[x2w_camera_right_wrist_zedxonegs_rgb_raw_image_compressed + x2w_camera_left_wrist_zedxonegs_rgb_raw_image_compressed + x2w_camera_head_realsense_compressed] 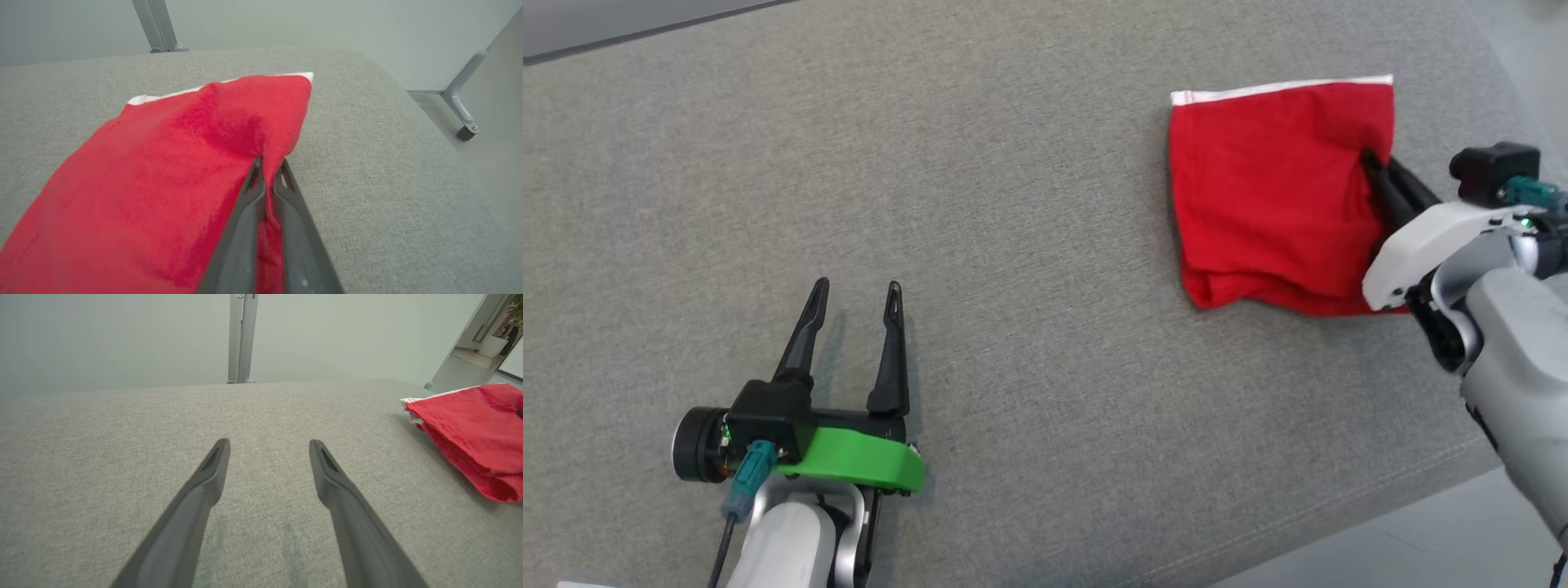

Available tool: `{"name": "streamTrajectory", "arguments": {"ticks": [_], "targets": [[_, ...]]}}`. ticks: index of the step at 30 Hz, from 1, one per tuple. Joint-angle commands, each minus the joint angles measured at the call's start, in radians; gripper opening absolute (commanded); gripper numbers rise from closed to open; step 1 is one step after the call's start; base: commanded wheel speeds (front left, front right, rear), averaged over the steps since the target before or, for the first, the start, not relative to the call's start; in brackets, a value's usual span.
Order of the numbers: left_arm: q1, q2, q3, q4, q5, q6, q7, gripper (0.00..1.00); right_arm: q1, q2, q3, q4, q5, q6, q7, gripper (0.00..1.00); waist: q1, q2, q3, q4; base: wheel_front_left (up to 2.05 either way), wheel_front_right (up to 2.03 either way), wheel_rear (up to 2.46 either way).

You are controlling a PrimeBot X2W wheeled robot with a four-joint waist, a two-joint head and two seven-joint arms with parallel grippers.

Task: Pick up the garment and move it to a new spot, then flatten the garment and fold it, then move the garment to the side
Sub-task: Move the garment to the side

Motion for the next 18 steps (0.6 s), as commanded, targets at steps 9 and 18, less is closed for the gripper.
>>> {"name": "streamTrajectory", "arguments": {"ticks": [9, 18], "targets": [[-0.038, 0.023, 0.003, -0.063, 0.012, 0.02, 0.013, 1.0, -0.183, -0.111, 0.022, 0.126, -0.083, -0.001, -0.017, 0.0, 0.0, -0.0001, 0.076, 0.128, 0.0, 0.0, 0.0], [-0.053, 0.03, -0.007, -0.103, 0.016, 0.021, 0.017, 1.0, -0.304, -0.229, 0.036, 0.245, -0.128, -0.001, -0.03, 0.0, 0.0, -0.0001, 0.134, 0.193, 0.0, 0.0, 0.0]]}}
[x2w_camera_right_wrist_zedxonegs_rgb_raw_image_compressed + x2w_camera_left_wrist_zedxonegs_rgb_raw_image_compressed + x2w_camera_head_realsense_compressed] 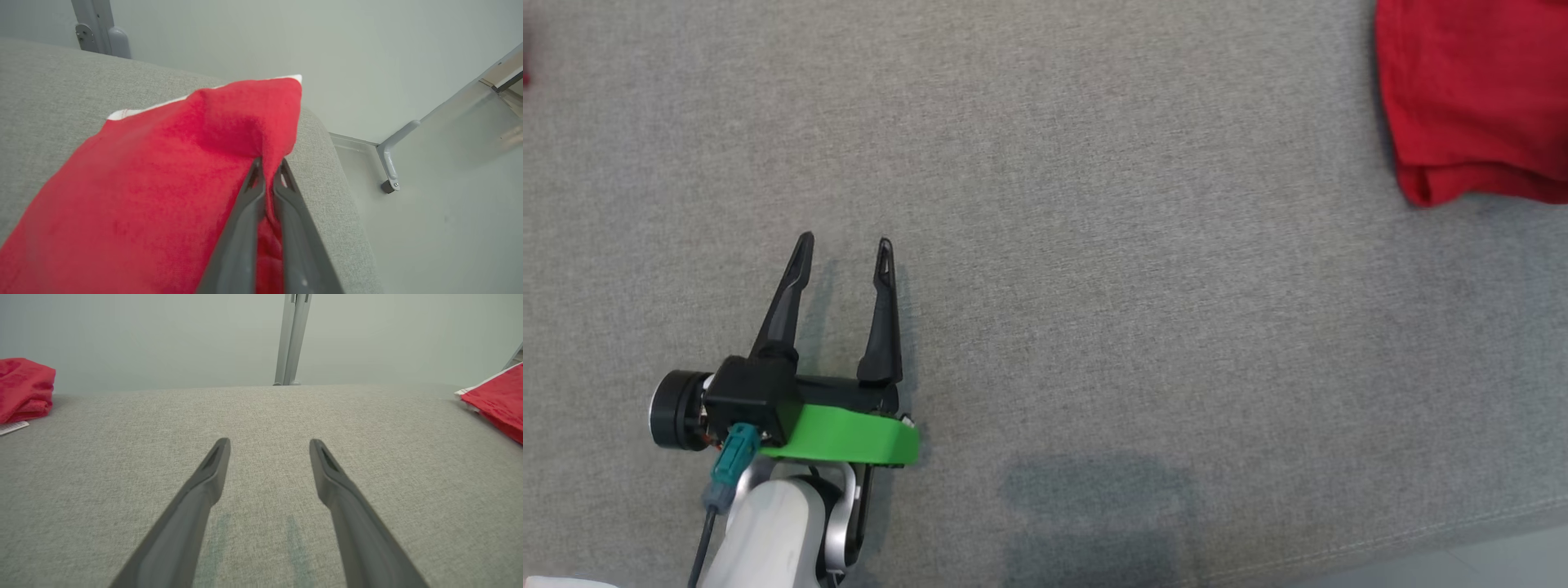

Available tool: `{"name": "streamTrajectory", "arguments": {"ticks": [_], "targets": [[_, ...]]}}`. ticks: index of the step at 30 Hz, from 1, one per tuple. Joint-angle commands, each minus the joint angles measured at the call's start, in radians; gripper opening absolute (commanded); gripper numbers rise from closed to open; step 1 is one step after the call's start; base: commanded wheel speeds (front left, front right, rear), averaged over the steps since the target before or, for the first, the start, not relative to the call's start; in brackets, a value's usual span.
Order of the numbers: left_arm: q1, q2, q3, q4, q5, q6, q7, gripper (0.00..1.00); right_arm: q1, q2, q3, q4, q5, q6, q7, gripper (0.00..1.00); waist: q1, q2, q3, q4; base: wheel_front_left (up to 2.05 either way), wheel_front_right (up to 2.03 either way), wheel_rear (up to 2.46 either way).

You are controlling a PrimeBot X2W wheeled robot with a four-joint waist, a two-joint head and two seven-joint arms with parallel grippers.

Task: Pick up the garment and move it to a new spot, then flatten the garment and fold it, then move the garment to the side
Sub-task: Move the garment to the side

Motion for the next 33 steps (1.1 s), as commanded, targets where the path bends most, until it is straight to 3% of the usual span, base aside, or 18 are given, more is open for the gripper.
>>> {"name": "streamTrajectory", "arguments": {"ticks": [1, 4, 5, 6, 7, 8, 18, 33], "targets": [[-0.019, 0.003, -0.003, -0.004, 0.009, 0.003, 0.0, 1.0, -0.025, -0.019, 0.01, 0.015, -0.022, -0.002, -0.011, 0.0, -0.0001, 0.0, 0.036, 0.036, 0.0, 0.0, 0.0], [-0.024, 0.003, -0.009, -0.008, 0.012, 0.005, 0.002, 1.0, -0.055, -0.031, 0.007, 0.051, -0.052, -0.002, -0.025, 0.0, -0.0001, 0.0, 0.05, 0.047, 0.0, 0.0, 0.0], [-0.024, 0.004, -0.011, -0.009, 0.012, 0.005, 0.003, 1.0, -0.064, -0.035, 0.002, 0.065, -0.064, -0.002, -0.03, 0.04, -0.0001, 0.0, 0.053, 0.05, 0.0, 0.0, 0.0], [-0.025, 0.006, -0.011, -0.009, 0.012, 0.005, 0.003, 1.0, -0.072, -0.037, -0.009, 0.08, -0.076, -0.002, -0.035, 0.25, -0.0001, 0.0, 0.056, 0.053, 0.0, 0.0, 0.0], [-0.024, 0.008, -0.01, -0.01, 0.011, 0.006, 0.003, 1.0, -0.079, -0.036, -0.022, 0.091, -0.085, -0.002, -0.038, 0.33, -0.0001, 0.0, 0.058, 0.053, 0.0, 0.0, 0.0], [-0.025, 0.008, -0.011, -0.011, 0.01, 0.006, 0.004, 1.0, -0.084, -0.031, -0.036, 0.101, -0.096, -0.002, -0.041, 0.99, -0.0001, 0.0, 0.06, 0.054, 0.0, 0.0, 0.0], [-0.028, 0.006, -0.006, 0.004, -0.006, 0.016, -0.008, 1.0, -0.003, 0.05, -0.186, -0.013, -0.17, -0.002, -0.043, 1.0, -0.0001, 0.0, 0.027, 0.04, 0.0, 0.0, 0.0], [0.021, -0.011, 0.04, 0.112, -0.082, 0.009, -0.047, 1.0, 0.225, 0.22, -0.202, -0.334, -0.169, -0.001, -0.044, 1.0, -0.0001, 0.0, -0.183, 0.028, 0.0, 0.0, 0.0]]}}
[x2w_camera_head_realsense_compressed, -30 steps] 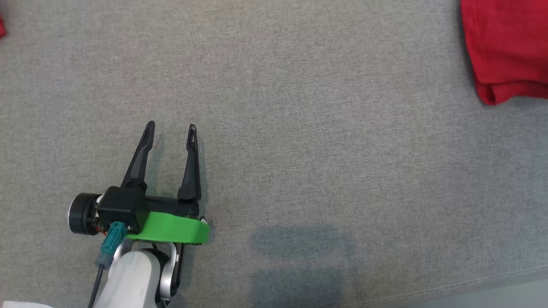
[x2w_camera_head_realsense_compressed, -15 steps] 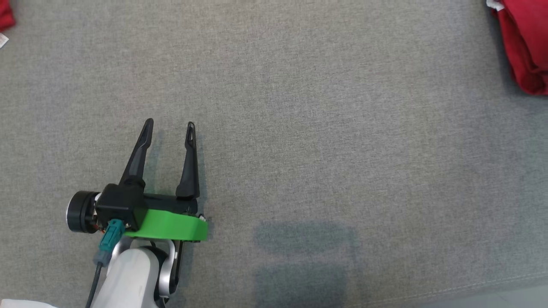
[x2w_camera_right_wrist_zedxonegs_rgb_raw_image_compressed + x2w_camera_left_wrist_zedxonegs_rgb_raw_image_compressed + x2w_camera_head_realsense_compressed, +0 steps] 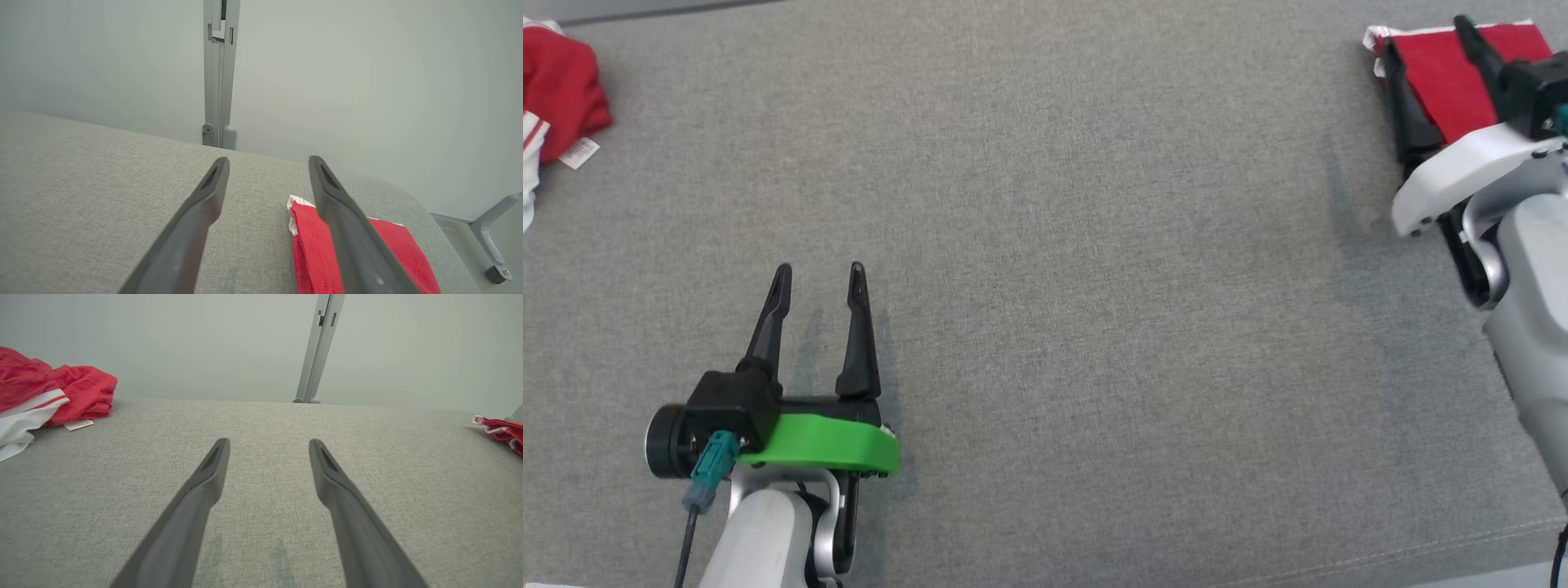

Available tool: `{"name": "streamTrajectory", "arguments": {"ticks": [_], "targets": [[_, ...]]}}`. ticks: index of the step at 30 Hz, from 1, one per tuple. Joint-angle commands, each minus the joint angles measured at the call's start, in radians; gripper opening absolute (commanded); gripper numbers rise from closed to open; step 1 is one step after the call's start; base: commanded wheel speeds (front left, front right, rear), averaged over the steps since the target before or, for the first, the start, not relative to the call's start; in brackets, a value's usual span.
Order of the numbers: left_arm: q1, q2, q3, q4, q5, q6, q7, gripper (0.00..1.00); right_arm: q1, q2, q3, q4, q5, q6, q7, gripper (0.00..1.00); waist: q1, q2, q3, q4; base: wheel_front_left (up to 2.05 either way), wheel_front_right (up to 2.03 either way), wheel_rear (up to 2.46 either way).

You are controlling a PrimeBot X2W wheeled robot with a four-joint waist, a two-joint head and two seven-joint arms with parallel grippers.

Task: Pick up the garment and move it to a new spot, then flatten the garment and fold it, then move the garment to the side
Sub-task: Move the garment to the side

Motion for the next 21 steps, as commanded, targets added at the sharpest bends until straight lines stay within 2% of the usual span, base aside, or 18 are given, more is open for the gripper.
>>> {"name": "streamTrajectory", "arguments": {"ticks": [1, 10, 21], "targets": [[0.022, -0.004, 0.008, 0.012, -0.01, 0.004, -0.007, 1.0, 0.04, 0.014, -0.005, -0.02, 0.008, -0.001, -0.003, 1.0, 0.0, 0.0, -0.085, 0.002, 0.0, 0.0, 0.0], [0.108, -0.028, 0.054, 0.069, -0.039, 0.017, -0.02, 1.0, 0.286, 0.142, -0.086, -0.164, 0.042, -0.001, -0.003, 1.0, 0.0, 0.0, -0.218, 0.02, 0.0, 0.0, 0.0], [0.238, -0.057, 0.101, 0.043, -0.033, 0.012, -0.02, 1.0, 0.629, 0.303, -0.194, -0.392, -0.057, -0.001, -0.003, 1.0, 0.0, 0.0, -0.313, 0.048, 0.0, 0.0, 0.0]]}}
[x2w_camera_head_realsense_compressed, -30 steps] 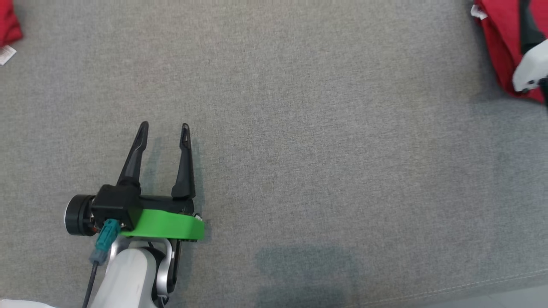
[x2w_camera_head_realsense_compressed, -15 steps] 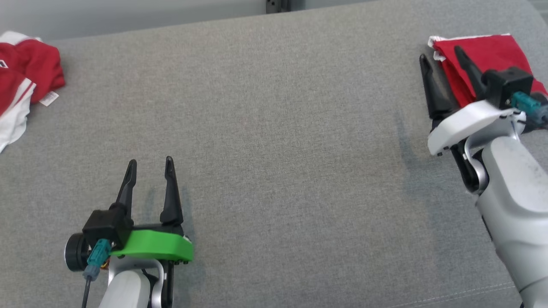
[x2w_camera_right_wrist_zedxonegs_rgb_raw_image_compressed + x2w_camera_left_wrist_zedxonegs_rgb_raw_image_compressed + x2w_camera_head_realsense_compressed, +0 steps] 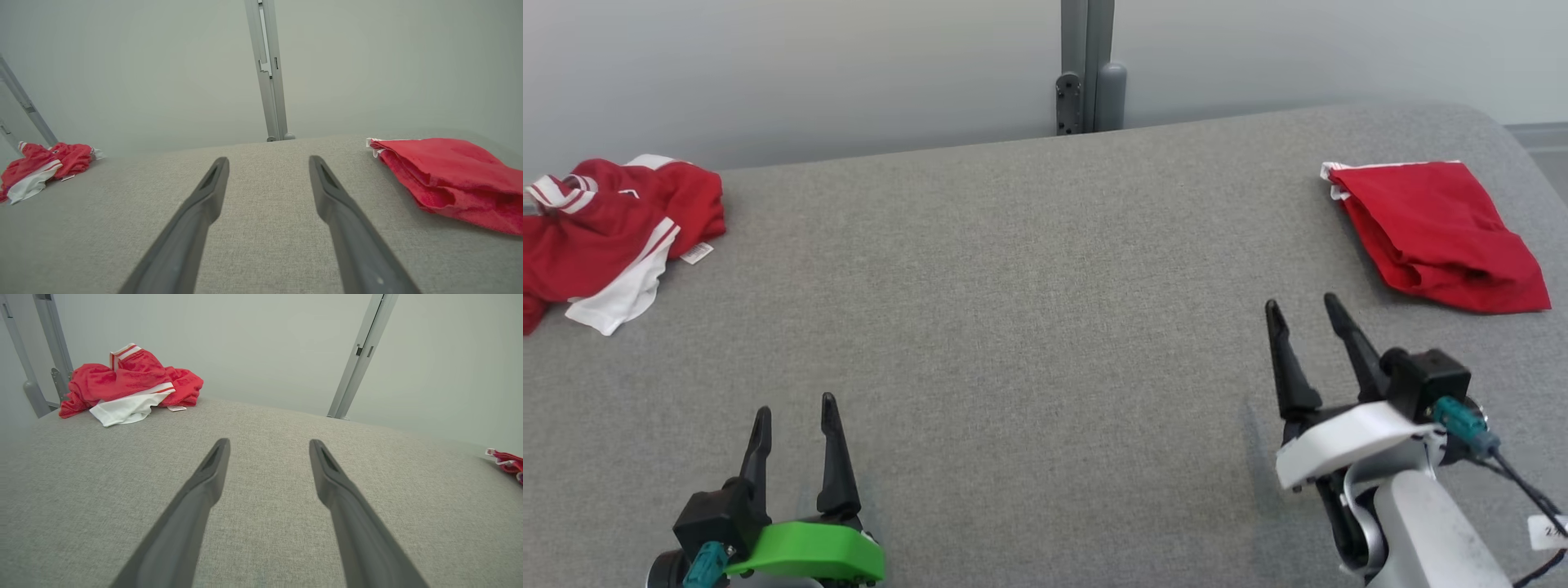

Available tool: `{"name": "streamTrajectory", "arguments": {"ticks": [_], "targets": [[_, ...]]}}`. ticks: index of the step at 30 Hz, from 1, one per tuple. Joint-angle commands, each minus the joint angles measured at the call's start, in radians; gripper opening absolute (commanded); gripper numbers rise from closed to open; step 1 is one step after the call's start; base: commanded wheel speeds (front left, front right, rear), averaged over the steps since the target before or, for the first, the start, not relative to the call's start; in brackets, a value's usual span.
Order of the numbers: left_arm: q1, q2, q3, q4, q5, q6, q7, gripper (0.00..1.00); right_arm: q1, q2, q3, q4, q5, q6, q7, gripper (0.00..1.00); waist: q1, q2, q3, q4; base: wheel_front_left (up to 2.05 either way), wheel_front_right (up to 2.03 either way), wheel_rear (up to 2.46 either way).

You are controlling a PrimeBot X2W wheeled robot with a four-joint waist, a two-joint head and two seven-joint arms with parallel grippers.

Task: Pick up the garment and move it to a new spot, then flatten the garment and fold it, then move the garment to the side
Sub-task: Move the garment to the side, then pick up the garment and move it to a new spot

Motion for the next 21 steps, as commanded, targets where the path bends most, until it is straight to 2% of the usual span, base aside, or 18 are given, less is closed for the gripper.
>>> {"name": "streamTrajectory", "arguments": {"ticks": [1, 10, 21], "targets": [[0.02, -0.005, 0.004, -0.004, 0.012, -0.005, -0.003, 1.0, 0.034, 0.009, 0.002, -0.016, -0.007, -0.001, -0.003, 1.0, 0.0001, 0.0, -0.03, 0.017, 0.0, 0.0, 0.0], [0.056, -0.015, 0.002, -0.009, 0.022, -0.006, -0.002, 1.0, 0.149, 0.04, -0.022, -0.08, -0.073, -0.001, -0.003, 1.0, 0.0001, 0.0, -0.062, 0.022, 0.0, 0.0, 0.0], [0.055, -0.019, 0.001, -0.003, 0.02, -0.015, -0.002, 1.0, 0.162, 0.041, 0.003, -0.086, -0.054, -0.001, -0.003, 1.0, 0.0001, 0.0, -0.062, 0.016, 0.0, 0.0, 0.0]]}}
